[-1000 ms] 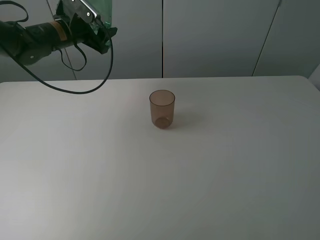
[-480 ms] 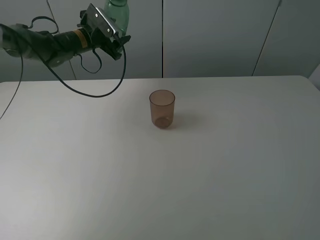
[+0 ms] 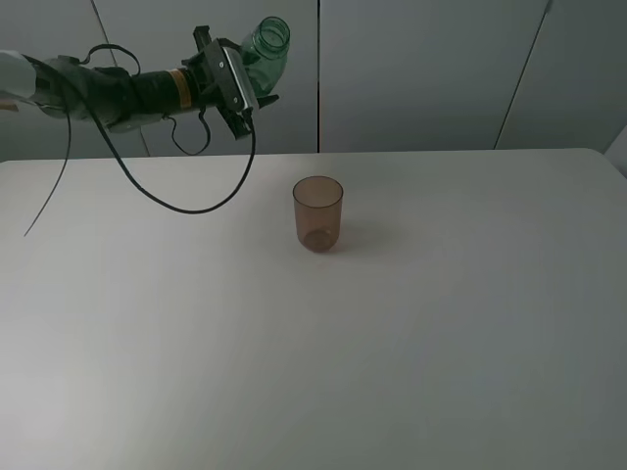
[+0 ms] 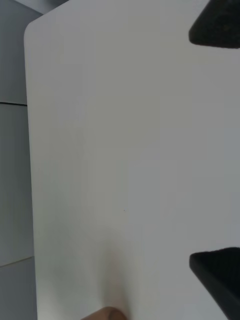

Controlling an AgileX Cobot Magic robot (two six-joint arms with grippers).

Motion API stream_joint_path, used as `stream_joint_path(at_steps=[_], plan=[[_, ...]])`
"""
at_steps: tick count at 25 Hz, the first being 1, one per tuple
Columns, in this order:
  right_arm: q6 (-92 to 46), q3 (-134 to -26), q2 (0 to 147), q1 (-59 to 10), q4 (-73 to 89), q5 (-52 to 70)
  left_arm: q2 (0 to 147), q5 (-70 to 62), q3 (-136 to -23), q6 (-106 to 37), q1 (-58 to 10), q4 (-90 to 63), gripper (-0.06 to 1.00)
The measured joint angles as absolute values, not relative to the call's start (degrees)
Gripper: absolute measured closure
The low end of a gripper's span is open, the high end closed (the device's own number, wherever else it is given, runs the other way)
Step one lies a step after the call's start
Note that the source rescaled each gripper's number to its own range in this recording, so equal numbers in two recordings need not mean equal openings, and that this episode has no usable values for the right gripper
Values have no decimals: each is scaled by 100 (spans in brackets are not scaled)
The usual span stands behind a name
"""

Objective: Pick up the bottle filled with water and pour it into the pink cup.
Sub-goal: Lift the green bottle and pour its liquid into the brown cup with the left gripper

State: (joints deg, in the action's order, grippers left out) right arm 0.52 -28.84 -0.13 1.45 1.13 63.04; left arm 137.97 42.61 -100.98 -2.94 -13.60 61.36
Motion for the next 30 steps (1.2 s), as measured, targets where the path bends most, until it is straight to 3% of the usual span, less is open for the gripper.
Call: stream_joint_path(at_steps=[17,30], plan=[[52,-2884,-13,145,113,6293,14067,4519,-10132,-1656,-1548,6452,94],[52,-2884,-13,145,113,6293,14729,4879,-10822,-1999,-1548,6432,94]])
